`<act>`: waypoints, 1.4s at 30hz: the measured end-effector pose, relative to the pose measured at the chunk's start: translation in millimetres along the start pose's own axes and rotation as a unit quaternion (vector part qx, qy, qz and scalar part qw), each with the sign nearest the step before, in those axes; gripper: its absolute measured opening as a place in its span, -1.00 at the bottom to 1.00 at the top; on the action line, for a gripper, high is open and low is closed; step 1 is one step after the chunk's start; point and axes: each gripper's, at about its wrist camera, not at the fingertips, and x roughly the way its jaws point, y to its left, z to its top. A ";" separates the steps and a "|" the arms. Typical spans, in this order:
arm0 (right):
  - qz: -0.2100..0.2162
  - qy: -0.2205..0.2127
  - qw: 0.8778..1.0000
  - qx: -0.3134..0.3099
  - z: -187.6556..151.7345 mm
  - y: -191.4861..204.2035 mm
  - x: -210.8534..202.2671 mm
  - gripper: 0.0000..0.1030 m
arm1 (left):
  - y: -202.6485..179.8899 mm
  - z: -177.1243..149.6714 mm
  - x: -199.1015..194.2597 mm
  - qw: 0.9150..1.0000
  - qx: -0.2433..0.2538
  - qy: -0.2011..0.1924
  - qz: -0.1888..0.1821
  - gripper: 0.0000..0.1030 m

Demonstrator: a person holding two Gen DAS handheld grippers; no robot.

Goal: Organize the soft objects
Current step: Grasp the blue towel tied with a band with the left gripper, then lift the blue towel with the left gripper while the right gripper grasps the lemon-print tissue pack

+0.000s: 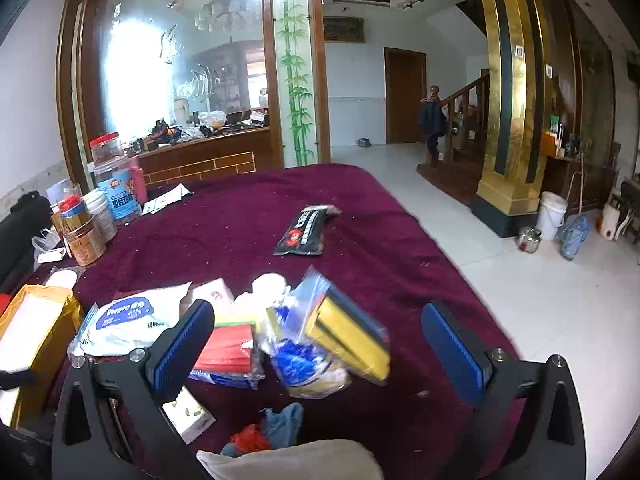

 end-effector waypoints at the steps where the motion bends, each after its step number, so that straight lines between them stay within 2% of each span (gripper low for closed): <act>1: -0.001 0.007 1.000 0.003 -6.6 -0.5 5.0 1.00 | 5.4 -2.4 -7.2 1.000 -0.003 -0.006 -0.003 0.95; 2: 0.004 0.032 0.999 0.005 -9.5 -0.6 12.1 1.00 | 13.6 -6.5 -16.1 1.000 -0.008 -0.013 -0.005 0.98; 3: 0.016 0.038 0.999 0.012 -9.1 -2.0 12.4 1.00 | 19.3 -10.4 -21.0 1.000 -0.011 -0.017 -0.003 0.98; 6: 0.010 0.022 1.000 0.019 -9.0 -4.8 6.6 1.00 | 31.9 -21.8 -26.6 1.000 -0.023 -0.019 0.007 0.98; 8: 0.010 0.027 0.999 0.019 -10.4 -5.1 7.2 1.00 | 31.6 -29.6 -27.5 0.999 -0.028 -0.015 -0.012 0.98; 11: 0.013 0.031 0.999 0.013 -11.5 -3.7 7.7 1.00 | 17.9 -34.2 -26.9 0.999 -0.017 -0.015 -0.025 0.98; 15: 0.013 0.030 0.999 0.006 -11.9 -0.1 6.8 1.00 | -2.5 -30.7 -13.7 0.999 -0.007 0.006 -0.037 0.98; 20: 0.014 0.035 0.999 0.009 -12.2 -0.9 7.9 1.00 | -25.6 -24.6 18.3 0.999 0.012 0.038 -0.024 0.91; 23: 0.016 0.038 0.999 0.010 -12.8 -1.4 8.6 1.00 | -33.7 -26.3 38.4 0.997 0.023 0.066 -0.020 0.66; 25: 0.017 0.039 0.999 0.008 -13.1 -1.2 9.4 1.00 | -35.9 -29.7 49.8 0.996 0.033 0.086 -0.009 0.26; 26: 0.017 0.041 0.999 0.006 -13.5 -0.8 9.8 1.00 | -34.6 -32.2 55.4 0.995 0.030 0.097 -0.010 0.23; 28: 0.019 0.044 0.999 0.002 -13.8 0.5 11.3 1.00 | -32.4 -32.5 52.5 0.996 0.036 0.086 0.000 -0.30; 29: 0.020 0.047 0.999 0.000 -14.2 1.7 12.2 1.00 | -30.0 -32.1 51.3 0.996 0.036 0.085 0.005 -0.43; 32: 0.024 0.058 0.998 -0.012 -16.5 7.6 16.1 1.00 | -13.6 -30.3 42.4 0.996 0.001 0.079 -0.028 -0.45; 35: 0.027 0.053 0.998 -0.020 -16.3 10.1 13.6 1.00 | -0.5 -29.4 23.3 0.998 -0.019 0.050 -0.039 -0.45; 37: 0.045 0.048 0.998 -0.015 -12.7 9.4 5.5 1.00 | 5.7 -29.1 10.9 0.998 -0.029 0.036 -0.050 -0.45; 40: 0.136 0.085 0.987 -0.022 -2.4 21.1 -12.2 1.00 | 17.8 -30.0 -16.0 0.998 -0.034 0.009 -0.059 -0.45; 42: 0.184 0.103 0.975 -0.072 2.6 42.3 -23.9 1.00 | 24.1 -32.1 -26.7 0.997 -0.041 0.000 -0.062 -0.45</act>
